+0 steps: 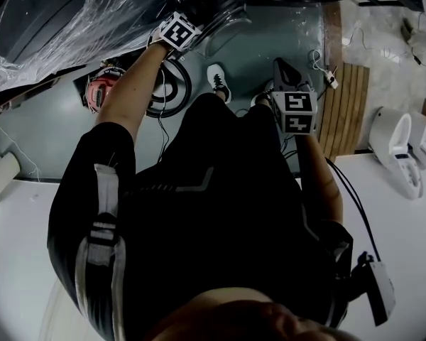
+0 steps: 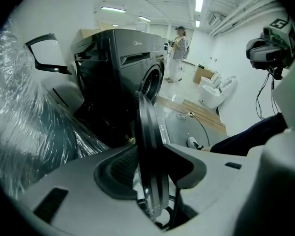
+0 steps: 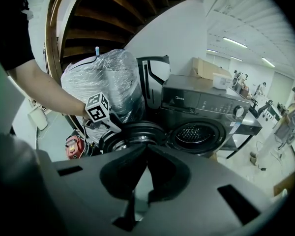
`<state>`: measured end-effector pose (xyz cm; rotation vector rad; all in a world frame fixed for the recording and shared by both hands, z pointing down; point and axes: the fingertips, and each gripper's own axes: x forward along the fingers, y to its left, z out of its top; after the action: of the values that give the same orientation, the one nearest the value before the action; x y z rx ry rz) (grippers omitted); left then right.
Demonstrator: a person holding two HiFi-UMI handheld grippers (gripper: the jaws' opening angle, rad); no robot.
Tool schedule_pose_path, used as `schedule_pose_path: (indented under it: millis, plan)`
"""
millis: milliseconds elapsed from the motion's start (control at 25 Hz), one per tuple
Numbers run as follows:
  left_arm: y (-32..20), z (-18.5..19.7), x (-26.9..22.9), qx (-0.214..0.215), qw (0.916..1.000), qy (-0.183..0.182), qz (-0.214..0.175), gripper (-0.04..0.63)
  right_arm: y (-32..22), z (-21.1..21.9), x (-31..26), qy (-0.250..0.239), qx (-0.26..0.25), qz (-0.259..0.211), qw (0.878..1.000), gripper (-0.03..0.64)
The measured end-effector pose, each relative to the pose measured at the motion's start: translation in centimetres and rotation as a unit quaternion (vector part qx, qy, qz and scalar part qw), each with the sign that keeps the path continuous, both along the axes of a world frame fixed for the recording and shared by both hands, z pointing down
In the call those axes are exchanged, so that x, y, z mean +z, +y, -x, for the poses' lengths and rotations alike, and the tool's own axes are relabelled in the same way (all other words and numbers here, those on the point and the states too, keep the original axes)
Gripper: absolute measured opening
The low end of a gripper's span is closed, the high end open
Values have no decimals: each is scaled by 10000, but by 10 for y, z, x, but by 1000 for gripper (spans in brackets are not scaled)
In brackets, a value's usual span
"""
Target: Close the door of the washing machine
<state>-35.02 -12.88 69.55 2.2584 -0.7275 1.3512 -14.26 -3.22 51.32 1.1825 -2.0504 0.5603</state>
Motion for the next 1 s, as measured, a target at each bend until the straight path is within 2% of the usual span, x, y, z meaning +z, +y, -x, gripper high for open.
schedule_pose_path:
  millis: [320, 680, 880, 1000]
  plan:
    - [7, -14, -2, -114, 9996, -236, 126, 160, 5, -13, 8, -135, 142, 52, 9998, 5]
    - [23, -36, -4, -494, 9982, -178, 283, 160, 12, -40, 11, -297, 282, 164, 9990, 5]
    - [35, -54, 0, -225, 9990, -276, 260, 156, 14, -64, 10, -343, 445, 173, 9983, 5]
    - [43, -65, -3, -251, 9983, -344, 395, 158, 17, -78, 9, -344, 537, 169, 9978, 5]
